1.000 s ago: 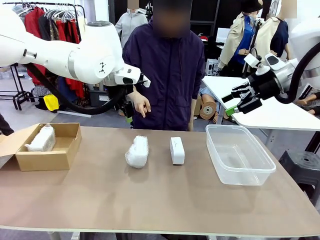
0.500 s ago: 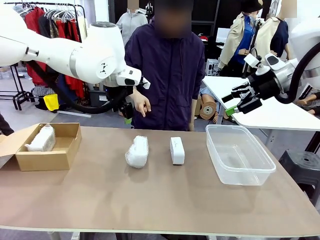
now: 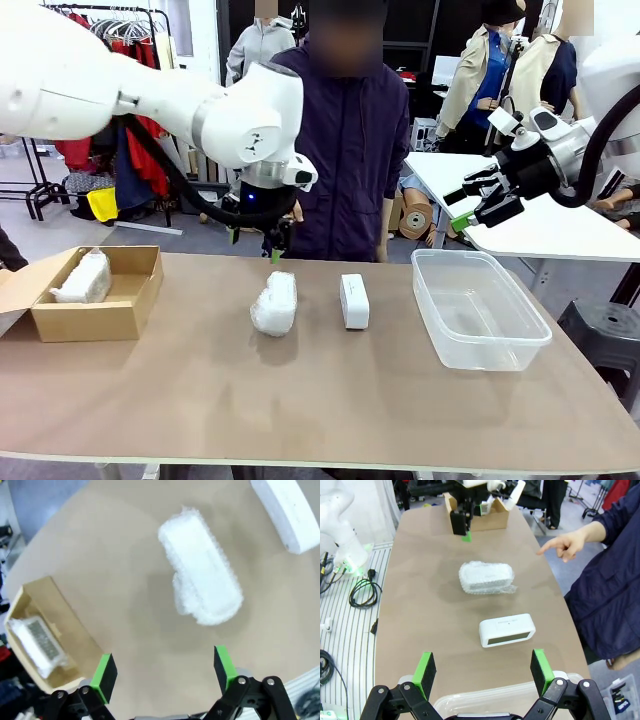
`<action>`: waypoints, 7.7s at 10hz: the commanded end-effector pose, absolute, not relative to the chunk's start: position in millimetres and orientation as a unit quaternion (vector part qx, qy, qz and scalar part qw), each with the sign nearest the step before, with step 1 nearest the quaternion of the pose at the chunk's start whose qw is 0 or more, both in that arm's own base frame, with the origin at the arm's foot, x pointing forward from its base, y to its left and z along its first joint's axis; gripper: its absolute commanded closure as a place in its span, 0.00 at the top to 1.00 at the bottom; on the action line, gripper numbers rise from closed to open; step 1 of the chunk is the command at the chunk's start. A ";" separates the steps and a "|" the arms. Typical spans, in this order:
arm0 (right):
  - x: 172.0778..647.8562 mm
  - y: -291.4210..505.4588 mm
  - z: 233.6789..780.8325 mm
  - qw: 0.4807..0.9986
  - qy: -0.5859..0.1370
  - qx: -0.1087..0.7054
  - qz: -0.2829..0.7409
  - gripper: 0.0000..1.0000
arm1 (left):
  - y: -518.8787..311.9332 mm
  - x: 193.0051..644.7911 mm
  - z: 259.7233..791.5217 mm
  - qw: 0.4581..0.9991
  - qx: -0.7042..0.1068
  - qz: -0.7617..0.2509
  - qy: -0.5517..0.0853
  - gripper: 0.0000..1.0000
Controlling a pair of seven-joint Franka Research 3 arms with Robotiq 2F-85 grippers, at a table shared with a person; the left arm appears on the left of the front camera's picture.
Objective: Separate and place wrapped and unwrapped clocks.
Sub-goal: Pick up the Digital clock indicated by the person, then if the picked Digital clock is wrapped, place it in the Package Box ; if not, place it in the Organizing box.
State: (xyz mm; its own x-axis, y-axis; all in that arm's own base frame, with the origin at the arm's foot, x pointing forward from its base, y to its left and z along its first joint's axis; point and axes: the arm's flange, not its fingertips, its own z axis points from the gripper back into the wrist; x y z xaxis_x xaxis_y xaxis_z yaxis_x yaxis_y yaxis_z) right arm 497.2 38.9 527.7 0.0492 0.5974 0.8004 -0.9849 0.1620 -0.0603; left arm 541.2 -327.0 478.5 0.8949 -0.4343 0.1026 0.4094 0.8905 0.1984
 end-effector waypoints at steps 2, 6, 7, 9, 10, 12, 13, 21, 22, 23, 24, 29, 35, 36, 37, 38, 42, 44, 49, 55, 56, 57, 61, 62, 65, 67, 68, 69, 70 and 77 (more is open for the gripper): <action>496.4 39.5 529.7 0.668 -0.362 0.271 0.591 1.00 | -350.0 548.7 456.8 0.982 0.056 -0.136 -0.121 1.00; 496.4 39.5 529.7 0.668 -0.362 0.271 0.591 1.00 | -362.0 548.6 420.6 0.978 0.059 -0.100 -0.173 1.00; 496.4 39.5 529.7 0.668 -0.362 0.271 0.591 1.00 | -362.8 548.4 413.5 0.981 0.063 -0.090 -0.162 1.00; 496.4 39.5 529.7 0.668 -0.362 0.271 0.591 1.00 | -366.7 554.0 422.4 0.980 0.045 -0.111 -0.157 1.00; 496.4 39.5 529.7 0.668 -0.362 0.271 0.591 1.00 | -366.7 554.0 422.4 0.980 0.045 -0.111 -0.157 1.00; 496.4 39.5 529.7 0.668 -0.362 0.271 0.591 1.00 | -366.7 554.0 422.4 0.980 0.045 -0.111 -0.157 1.00; 496.4 39.5 529.7 0.668 -0.362 0.271 0.591 1.00 | -366.7 554.0 422.4 0.980 0.045 -0.111 -0.157 1.00; 496.4 39.5 529.7 0.668 -0.362 0.271 0.591 1.00 | -367.2 558.8 409.7 0.987 0.056 -0.058 -0.141 1.00; 496.4 39.5 529.7 0.668 -0.362 0.271 0.591 1.00 | -366.4 560.2 403.3 0.989 0.057 -0.041 -0.133 1.00; 496.4 39.5 529.7 0.668 -0.362 0.271 0.591 1.00 | -365.0 560.9 396.5 0.989 0.057 -0.039 -0.130 1.00; 496.4 39.5 529.7 0.668 -0.362 0.271 0.591 1.00 | -362.2 563.6 387.6 0.990 0.049 -0.040 -0.129 1.00; 496.4 39.5 529.7 0.668 -0.362 0.271 0.591 1.00 | -358.2 566.7 355.7 0.991 0.052 -0.024 -0.117 1.00; 496.4 39.5 529.7 0.668 -0.362 0.271 0.591 1.00 | -359.3 563.4 342.8 0.992 0.065 -0.047 -0.102 0.41; 496.4 39.5 529.7 0.668 -0.362 0.271 0.591 1.00 | -359.6 562.8 348.7 0.991 0.066 -0.046 -0.108 0.21; 496.4 39.5 529.7 0.668 -0.362 0.271 0.591 1.00 | -359.5 562.9 355.0 0.990 0.068 -0.047 -0.115 0.01; 496.4 39.5 529.7 0.668 -0.362 0.271 0.591 1.00 | -360.0 561.5 365.9 0.989 0.073 -0.052 -0.121 0.00; 496.4 39.5 529.7 0.668 -0.362 0.271 0.591 1.00 | -365.9 553.7 437.3 0.989 0.039 -0.047 -0.131 0.00; 496.4 39.5 529.7 0.668 -0.362 0.271 0.591 1.00 | -379.7 547.7 478.0 0.987 0.035 -0.060 -0.146 0.00; 496.4 39.5 529.7 0.668 -0.362 0.271 0.591 1.00 | -394.5 551.2 579.5 0.982 0.059 -0.054 -0.172 0.00; 496.4 39.5 529.7 0.668 -0.362 0.271 0.591 1.00 | -393.2 539.2 599.7 0.980 0.054 -0.066 -0.180 0.00; 496.4 39.5 529.7 0.668 -0.362 0.271 0.591 1.00 | -393.2 539.2 599.7 0.980 0.054 -0.066 -0.180 0.00; 496.4 39.5 529.7 0.668 -0.362 0.271 0.591 1.00 | -393.2 539.2 599.7 0.980 0.054 -0.066 -0.180 0.00; 496.4 39.5 529.7 0.668 -0.362 0.271 0.591 1.00 | -393.2 539.2 599.7 0.980 0.054 -0.066 -0.180 0.00; 496.4 39.5 529.7 0.668 -0.362 0.271 0.591 1.00 | -393.2 539.2 599.7 0.980 0.054 -0.066 -0.180 0.00; 496.4 39.5 529.7 0.668 -0.362 0.271 0.591 1.00 | -393.2 539.2 599.7 0.980 0.054 -0.066 -0.180 0.00; 496.4 39.5 529.7 0.668 -0.362 0.271 0.591 1.00 | -393.2 539.2 599.7 0.980 0.054 -0.066 -0.180 0.00; 496.4 39.5 529.7 0.668 -0.362 0.271 0.591 1.00 | -393.2 539.2 599.7 0.980 0.054 -0.066 -0.180 0.00; 496.4 39.5 529.7 0.668 -0.362 0.271 0.591 1.00 | -393.2 539.2 599.7 0.980 0.054 -0.066 -0.180 0.00; 496.4 39.5 529.7 0.668 -0.362 0.271 0.591 1.00 | -393.2 539.2 599.7 0.980 0.054 -0.066 -0.180 0.00; 496.4 39.5 529.7 0.668 -0.362 0.271 0.591 1.00 | -381.5 545.8 595.7 0.978 0.093 -0.072 -0.170 0.00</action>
